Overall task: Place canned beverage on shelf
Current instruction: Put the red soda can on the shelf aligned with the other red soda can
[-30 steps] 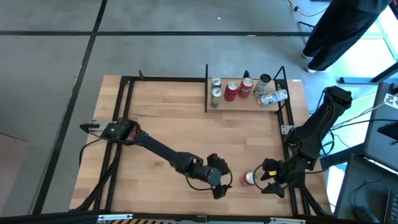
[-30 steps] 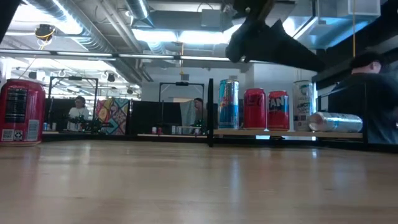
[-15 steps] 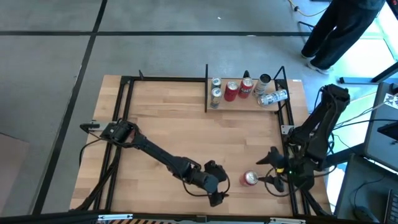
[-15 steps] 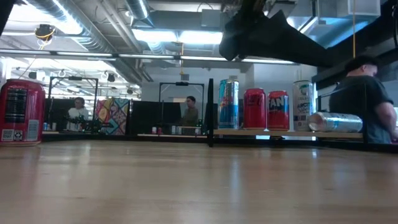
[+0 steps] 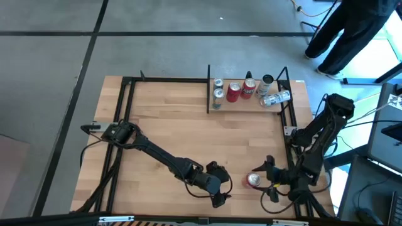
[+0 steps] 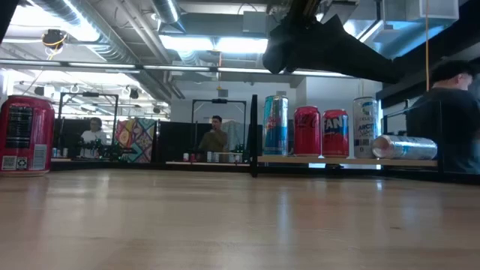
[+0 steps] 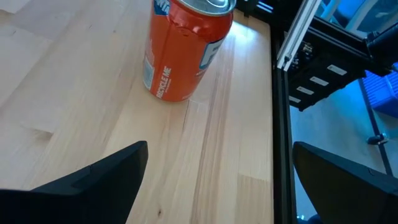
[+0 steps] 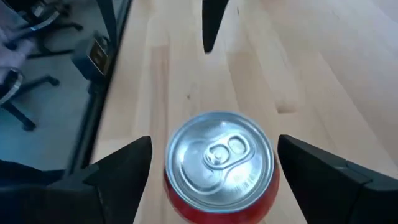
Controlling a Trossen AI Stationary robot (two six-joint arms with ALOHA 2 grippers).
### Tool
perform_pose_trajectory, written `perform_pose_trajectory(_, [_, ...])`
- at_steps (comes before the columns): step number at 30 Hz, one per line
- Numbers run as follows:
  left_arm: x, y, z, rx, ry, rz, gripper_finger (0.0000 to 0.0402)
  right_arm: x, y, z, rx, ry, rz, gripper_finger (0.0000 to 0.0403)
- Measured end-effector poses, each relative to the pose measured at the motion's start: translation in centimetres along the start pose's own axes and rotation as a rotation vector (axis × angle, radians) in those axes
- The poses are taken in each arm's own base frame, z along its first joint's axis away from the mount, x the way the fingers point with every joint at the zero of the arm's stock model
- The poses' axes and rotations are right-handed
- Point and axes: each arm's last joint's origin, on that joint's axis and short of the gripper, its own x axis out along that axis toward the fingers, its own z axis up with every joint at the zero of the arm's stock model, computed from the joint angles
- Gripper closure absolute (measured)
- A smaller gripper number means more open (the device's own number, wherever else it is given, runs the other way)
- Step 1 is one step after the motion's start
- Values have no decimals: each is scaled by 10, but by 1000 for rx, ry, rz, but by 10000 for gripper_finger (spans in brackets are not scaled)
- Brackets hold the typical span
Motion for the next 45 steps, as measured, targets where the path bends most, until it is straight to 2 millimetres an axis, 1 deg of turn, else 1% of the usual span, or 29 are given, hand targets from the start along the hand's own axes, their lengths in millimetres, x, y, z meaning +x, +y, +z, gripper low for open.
perform_pose_trajectory(10, [2,5,4,2,-4,8,6,18,4,-18,-68,42,-61,63])
perform_pose_trajectory(12, [0,4,5,35,5,-15,6,20,3,-16,-50,43,-59,78])
perform_pose_trajectory(14, [-6,2,9,53,2,-24,6,23,2,-14,-36,44,-63,108])
perform_pose_trajectory(16, [-19,-1,18,63,-14,-36,6,24,1,-12,-37,41,-68,140])
perform_pose_trajectory(20, [-52,-2,36,67,-4,-20,6,23,-5,-3,-25,53,-76,140])
perform_pose_trajectory(23, [-80,1,44,79,37,10,6,14,-12,17,-3,41,-98,140])
perform_pose_trajectory(26, [-108,5,51,92,92,39,6,2,-27,41,15,29,-154,140])
perform_pose_trajectory(27, [-114,7,51,98,119,56,6,-2,-34,49,16,26,-176,140])
perform_pose_trajectory(29, [-124,13,53,110,156,73,6,-10,-50,65,32,18,-223,140])
perform_pose_trajectory(32, [-131,29,53,132,201,71,6,-22,-79,85,65,-5,-299,140])
perform_pose_trajectory(34, [-135,43,51,139,227,47,6,-29,-100,93,82,-11,-358,140])
perform_pose_trajectory(37, [-146,68,48,144,236,58,6,-40,-129,106,138,-35,-424,140])
perform_pose_trajectory(39, [-159,86,49,150,197,61,6,-46,-147,111,154,-36,-471,140])
perform_pose_trajectory(41, [-173,102,53,150,137,17,6,-50,-165,116,170,-33,-523,140])
perform_pose_trajectory(43, [-187,118,55,148,90,-35,6,-51,-181,119,189,-12,-568,140])
perform_pose_trajectory(45, [-196,134,54,127,59,-61,6,-50,-196,124,209,2,-574,140])
